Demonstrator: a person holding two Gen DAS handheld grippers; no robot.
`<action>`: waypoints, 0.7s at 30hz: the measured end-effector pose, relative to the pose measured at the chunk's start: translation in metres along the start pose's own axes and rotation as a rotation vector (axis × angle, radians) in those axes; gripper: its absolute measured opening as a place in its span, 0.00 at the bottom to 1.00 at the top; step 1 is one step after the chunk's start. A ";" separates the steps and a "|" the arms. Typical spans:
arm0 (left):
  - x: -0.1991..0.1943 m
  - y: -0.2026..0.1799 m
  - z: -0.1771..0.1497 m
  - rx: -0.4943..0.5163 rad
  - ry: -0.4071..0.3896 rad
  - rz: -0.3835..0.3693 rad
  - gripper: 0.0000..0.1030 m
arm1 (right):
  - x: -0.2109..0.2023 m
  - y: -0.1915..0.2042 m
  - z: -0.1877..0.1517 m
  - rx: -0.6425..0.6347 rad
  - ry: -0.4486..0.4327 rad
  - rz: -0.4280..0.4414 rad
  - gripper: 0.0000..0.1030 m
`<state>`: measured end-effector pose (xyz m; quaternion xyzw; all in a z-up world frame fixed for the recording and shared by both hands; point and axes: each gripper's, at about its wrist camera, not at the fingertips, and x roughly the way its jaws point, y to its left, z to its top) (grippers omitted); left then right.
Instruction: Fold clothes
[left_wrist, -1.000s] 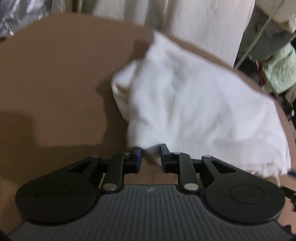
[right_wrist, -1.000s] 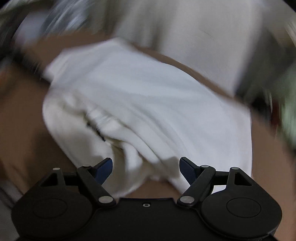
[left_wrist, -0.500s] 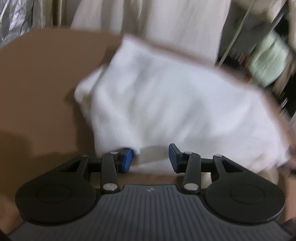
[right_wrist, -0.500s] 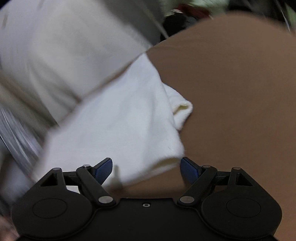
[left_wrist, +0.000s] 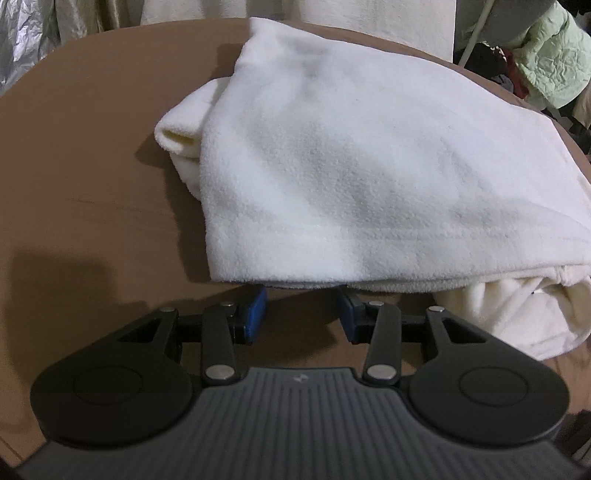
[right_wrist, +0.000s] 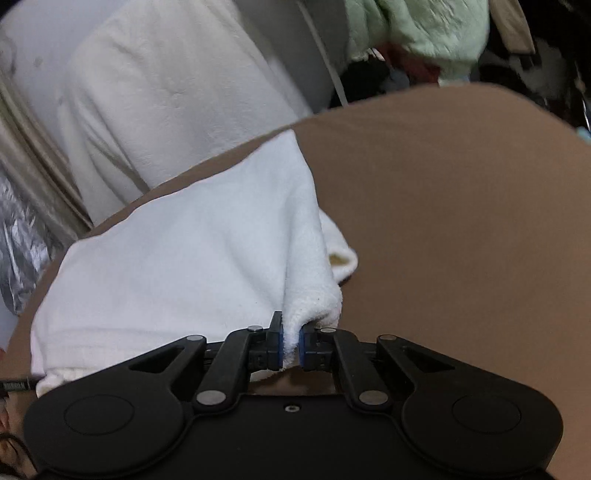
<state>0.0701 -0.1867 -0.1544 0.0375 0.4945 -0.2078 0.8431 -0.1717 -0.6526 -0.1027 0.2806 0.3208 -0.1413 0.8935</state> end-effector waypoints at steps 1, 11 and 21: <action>-0.003 0.000 0.001 -0.001 0.003 0.000 0.40 | -0.001 0.004 -0.001 0.002 -0.009 -0.005 0.13; -0.084 -0.052 0.008 0.167 -0.161 -0.013 0.63 | 0.001 -0.027 -0.025 0.163 -0.008 0.017 0.44; -0.083 -0.105 -0.006 0.154 -0.139 -0.099 0.86 | -0.022 -0.048 -0.008 0.097 -0.010 -0.019 0.64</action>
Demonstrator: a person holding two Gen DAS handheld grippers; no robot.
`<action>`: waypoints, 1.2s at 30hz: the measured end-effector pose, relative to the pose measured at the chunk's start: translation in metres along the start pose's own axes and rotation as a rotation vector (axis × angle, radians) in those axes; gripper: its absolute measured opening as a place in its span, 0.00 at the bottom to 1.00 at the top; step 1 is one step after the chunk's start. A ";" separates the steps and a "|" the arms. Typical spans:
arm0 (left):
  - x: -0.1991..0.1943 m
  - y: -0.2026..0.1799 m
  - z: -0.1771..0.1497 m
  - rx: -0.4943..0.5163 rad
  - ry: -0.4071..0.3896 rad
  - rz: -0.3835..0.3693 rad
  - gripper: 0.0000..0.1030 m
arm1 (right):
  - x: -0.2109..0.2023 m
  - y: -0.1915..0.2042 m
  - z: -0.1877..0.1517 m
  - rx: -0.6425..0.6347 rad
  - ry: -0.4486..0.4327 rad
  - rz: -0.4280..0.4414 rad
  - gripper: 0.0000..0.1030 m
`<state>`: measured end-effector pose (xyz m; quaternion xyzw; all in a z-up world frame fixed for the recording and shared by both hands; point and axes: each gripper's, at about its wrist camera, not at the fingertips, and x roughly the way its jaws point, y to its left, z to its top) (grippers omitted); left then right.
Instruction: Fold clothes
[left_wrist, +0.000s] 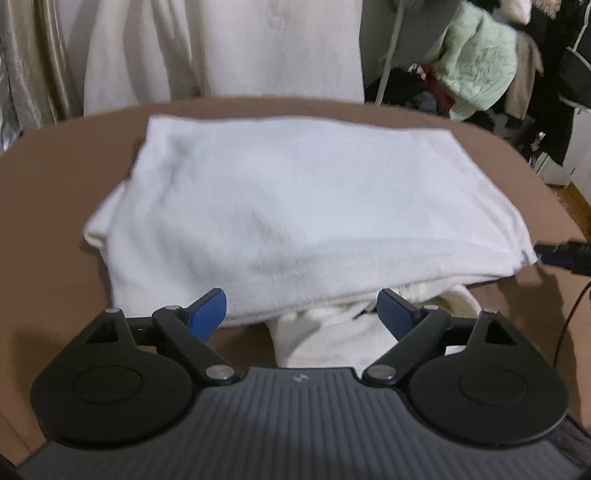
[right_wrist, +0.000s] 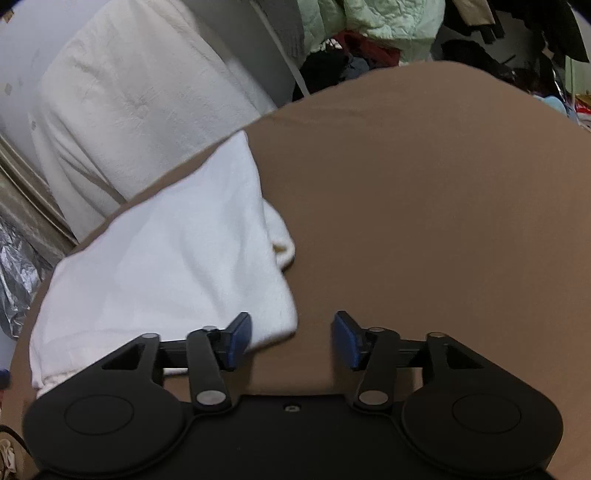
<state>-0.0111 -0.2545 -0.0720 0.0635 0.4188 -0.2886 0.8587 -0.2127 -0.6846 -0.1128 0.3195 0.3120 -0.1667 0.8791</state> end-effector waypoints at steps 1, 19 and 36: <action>0.005 0.000 0.000 -0.013 0.008 -0.010 0.86 | 0.001 -0.003 0.003 0.019 -0.014 0.019 0.71; 0.093 -0.024 0.009 -0.057 0.051 -0.176 0.82 | 0.085 0.036 0.023 0.064 0.078 0.217 0.25; -0.007 0.178 0.021 -0.541 -0.299 -0.131 0.70 | 0.047 0.421 0.084 -0.921 0.098 0.304 0.22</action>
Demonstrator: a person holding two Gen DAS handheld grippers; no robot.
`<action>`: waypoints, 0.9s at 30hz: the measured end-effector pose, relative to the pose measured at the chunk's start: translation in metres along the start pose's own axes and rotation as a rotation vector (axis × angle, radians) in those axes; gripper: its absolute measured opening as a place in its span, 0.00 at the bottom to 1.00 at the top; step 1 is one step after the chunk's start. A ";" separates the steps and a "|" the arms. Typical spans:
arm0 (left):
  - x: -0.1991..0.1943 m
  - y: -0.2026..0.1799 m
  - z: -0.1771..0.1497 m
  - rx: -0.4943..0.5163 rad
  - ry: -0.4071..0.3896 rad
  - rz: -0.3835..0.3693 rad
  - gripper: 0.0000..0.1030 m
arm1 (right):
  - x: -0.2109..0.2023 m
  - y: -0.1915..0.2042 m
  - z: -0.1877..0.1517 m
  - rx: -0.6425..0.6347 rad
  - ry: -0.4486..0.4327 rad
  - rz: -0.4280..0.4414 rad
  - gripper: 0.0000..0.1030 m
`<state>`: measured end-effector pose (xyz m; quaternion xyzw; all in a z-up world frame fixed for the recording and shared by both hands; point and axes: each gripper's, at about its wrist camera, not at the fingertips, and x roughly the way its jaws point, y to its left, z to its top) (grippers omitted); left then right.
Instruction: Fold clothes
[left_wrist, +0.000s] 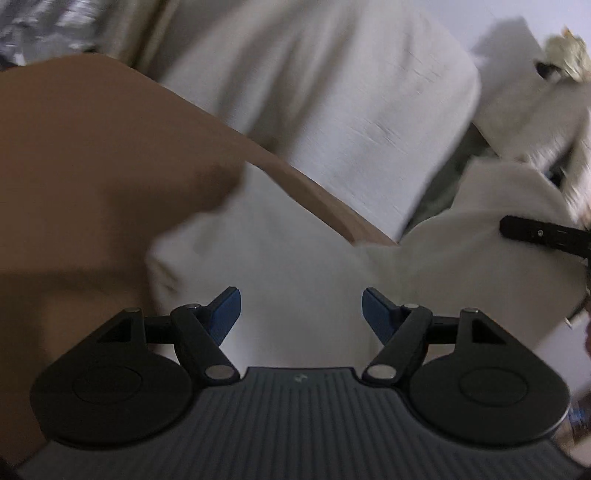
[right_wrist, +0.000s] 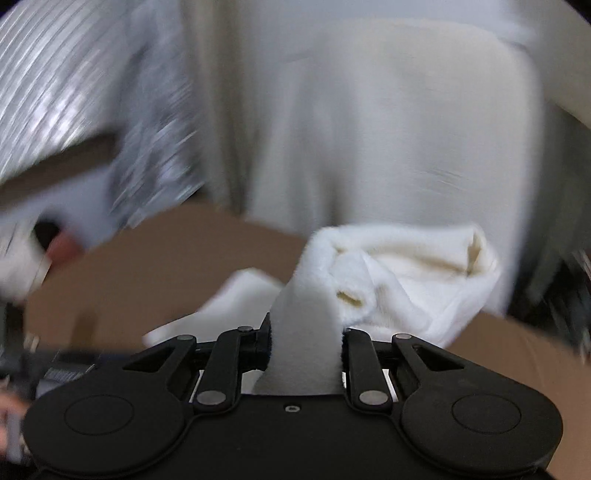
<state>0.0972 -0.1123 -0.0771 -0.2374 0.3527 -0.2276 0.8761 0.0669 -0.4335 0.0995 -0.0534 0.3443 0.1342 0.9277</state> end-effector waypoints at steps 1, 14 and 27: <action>0.000 0.007 0.003 -0.013 -0.008 0.013 0.70 | 0.018 0.022 0.013 -0.056 0.042 0.033 0.22; 0.018 0.057 -0.001 -0.156 0.041 -0.037 0.70 | 0.045 0.046 -0.030 0.127 0.087 0.204 0.68; 0.027 0.052 0.002 -0.227 0.047 -0.155 0.72 | 0.020 -0.023 -0.165 0.369 0.036 -0.001 0.68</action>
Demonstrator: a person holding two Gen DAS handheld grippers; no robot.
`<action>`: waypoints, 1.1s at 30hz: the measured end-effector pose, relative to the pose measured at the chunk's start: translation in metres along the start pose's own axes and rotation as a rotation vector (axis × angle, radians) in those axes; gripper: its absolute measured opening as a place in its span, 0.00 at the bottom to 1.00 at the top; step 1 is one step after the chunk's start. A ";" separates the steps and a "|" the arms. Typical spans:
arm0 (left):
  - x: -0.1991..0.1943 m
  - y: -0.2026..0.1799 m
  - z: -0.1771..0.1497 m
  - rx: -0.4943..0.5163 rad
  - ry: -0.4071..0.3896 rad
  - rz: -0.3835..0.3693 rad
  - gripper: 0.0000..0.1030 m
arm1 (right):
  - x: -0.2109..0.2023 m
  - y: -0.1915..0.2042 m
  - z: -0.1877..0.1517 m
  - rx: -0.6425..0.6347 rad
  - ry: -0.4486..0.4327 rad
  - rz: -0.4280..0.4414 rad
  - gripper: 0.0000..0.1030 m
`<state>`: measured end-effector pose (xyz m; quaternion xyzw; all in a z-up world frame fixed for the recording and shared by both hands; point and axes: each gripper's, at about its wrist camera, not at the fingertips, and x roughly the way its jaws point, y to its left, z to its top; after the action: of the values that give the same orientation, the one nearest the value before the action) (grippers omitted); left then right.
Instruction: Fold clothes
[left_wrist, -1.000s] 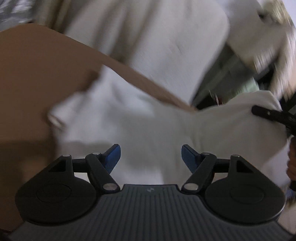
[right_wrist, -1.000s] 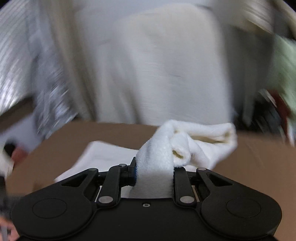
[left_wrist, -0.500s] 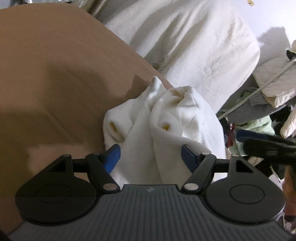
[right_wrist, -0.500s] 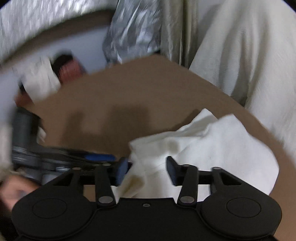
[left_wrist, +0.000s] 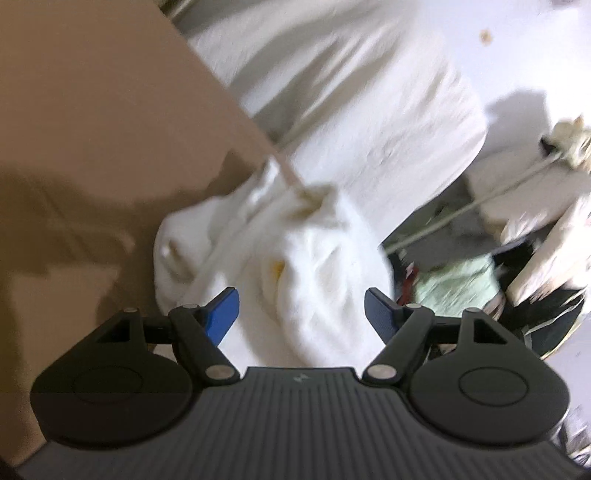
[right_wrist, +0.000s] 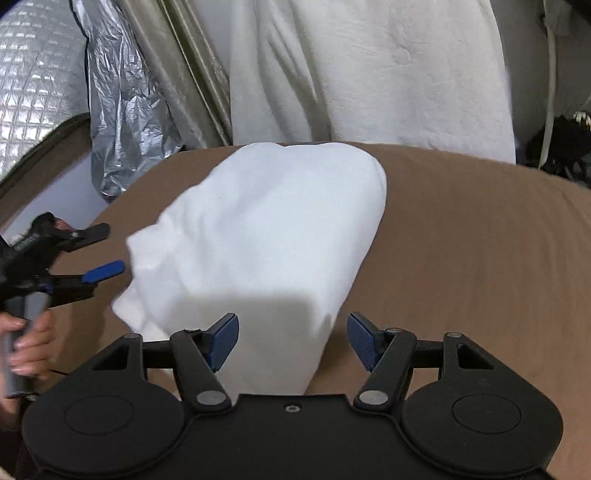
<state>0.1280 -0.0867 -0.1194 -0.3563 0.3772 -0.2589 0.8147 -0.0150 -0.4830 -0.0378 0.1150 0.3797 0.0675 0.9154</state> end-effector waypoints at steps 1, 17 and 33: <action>0.005 -0.001 -0.003 0.024 0.012 0.021 0.72 | 0.005 0.000 -0.001 0.004 -0.004 0.003 0.68; -0.032 -0.078 -0.016 0.360 -0.052 0.105 0.06 | 0.013 0.038 -0.022 -0.128 0.036 0.073 0.69; 0.031 -0.042 -0.041 0.493 0.264 0.357 0.12 | 0.026 0.042 -0.049 -0.297 0.086 0.070 0.70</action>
<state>0.1074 -0.1495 -0.1195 -0.0399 0.4619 -0.2396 0.8530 -0.0329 -0.4291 -0.0778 -0.0113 0.4001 0.1597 0.9024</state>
